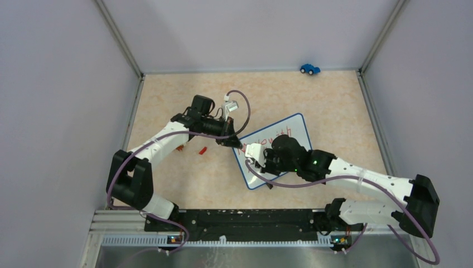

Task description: Write a sentence on the whiteboard

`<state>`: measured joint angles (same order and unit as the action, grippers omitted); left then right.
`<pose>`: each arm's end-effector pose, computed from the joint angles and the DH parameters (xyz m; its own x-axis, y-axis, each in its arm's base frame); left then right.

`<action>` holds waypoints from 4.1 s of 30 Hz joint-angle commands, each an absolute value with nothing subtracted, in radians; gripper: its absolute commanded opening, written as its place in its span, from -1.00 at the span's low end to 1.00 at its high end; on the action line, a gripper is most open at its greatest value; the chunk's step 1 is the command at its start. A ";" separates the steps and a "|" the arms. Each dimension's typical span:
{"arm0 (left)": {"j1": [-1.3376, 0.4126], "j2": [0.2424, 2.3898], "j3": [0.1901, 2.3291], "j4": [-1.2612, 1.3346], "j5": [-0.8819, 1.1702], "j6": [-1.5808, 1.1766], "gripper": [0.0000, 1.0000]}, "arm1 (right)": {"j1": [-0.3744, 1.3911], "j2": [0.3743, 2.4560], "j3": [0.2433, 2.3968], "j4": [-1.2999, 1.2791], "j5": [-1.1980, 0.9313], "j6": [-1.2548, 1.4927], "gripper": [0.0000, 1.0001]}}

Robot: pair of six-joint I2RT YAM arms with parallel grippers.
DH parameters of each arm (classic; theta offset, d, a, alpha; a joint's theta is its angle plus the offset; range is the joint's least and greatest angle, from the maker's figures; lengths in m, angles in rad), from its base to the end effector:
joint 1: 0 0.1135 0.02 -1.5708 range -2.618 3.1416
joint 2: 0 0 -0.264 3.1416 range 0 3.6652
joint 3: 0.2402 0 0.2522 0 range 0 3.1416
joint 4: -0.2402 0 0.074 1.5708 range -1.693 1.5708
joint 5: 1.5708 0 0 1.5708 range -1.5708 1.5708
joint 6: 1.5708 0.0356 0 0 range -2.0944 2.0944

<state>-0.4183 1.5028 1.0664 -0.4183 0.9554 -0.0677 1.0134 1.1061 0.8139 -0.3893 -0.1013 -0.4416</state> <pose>0.2728 -0.1531 0.2564 -0.7367 0.2848 -0.6133 0.6760 0.3298 -0.6590 0.1231 0.2043 0.2675 0.0773 -0.6798 -0.7294 -0.9433 0.1871 -0.2743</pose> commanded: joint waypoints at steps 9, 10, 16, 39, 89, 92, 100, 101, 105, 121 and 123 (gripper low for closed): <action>-0.405 1.526 1.089 -0.401 0.886 -0.040 -1.00 | 1.005 1.123 0.836 -0.436 -0.128 -0.467 -1.00; -0.405 1.526 1.089 -0.401 0.887 -0.040 -1.00 | 1.006 1.124 0.836 -0.446 -0.134 -0.470 -1.00; -0.405 1.531 1.089 -0.399 0.889 -0.040 -1.00 | 1.037 1.146 0.815 -0.477 -0.172 -0.490 -1.00; -0.403 1.522 1.084 -0.399 0.897 -0.038 -1.00 | 1.025 1.067 0.852 -0.446 -0.169 -0.460 -1.00; -0.399 1.532 1.083 -0.397 0.907 -0.038 -1.00 | 1.027 1.184 0.863 -0.446 -0.135 -0.463 -1.00; -0.397 1.528 1.081 -0.399 0.905 -0.037 -1.00 | 1.026 1.182 0.868 -0.444 -0.133 -0.461 -1.00; -0.396 1.531 1.080 -0.396 0.915 -0.038 -1.00 | 1.004 1.096 0.861 -0.463 -0.179 -0.434 -1.00; -0.396 1.530 1.080 -0.397 0.916 -0.038 -1.00 | 0.992 1.087 0.857 -0.468 -0.179 -0.433 -1.00; -0.396 1.524 1.076 -0.396 0.913 -0.037 -1.00 | 0.957 1.058 0.836 -0.481 -0.172 -0.433 -1.00; -0.396 1.525 1.077 -0.391 0.916 -0.043 -1.00 | 0.932 1.077 0.826 -0.481 -0.127 -0.428 -1.00; -0.395 1.526 1.075 -0.391 0.916 -0.042 -1.00 | 0.931 1.088 0.831 -0.472 -0.114 -0.423 -1.00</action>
<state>-0.4088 1.5108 1.0679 -0.4179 0.9756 -0.0536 0.9394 1.0729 0.8188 -0.5011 -0.1421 -0.4408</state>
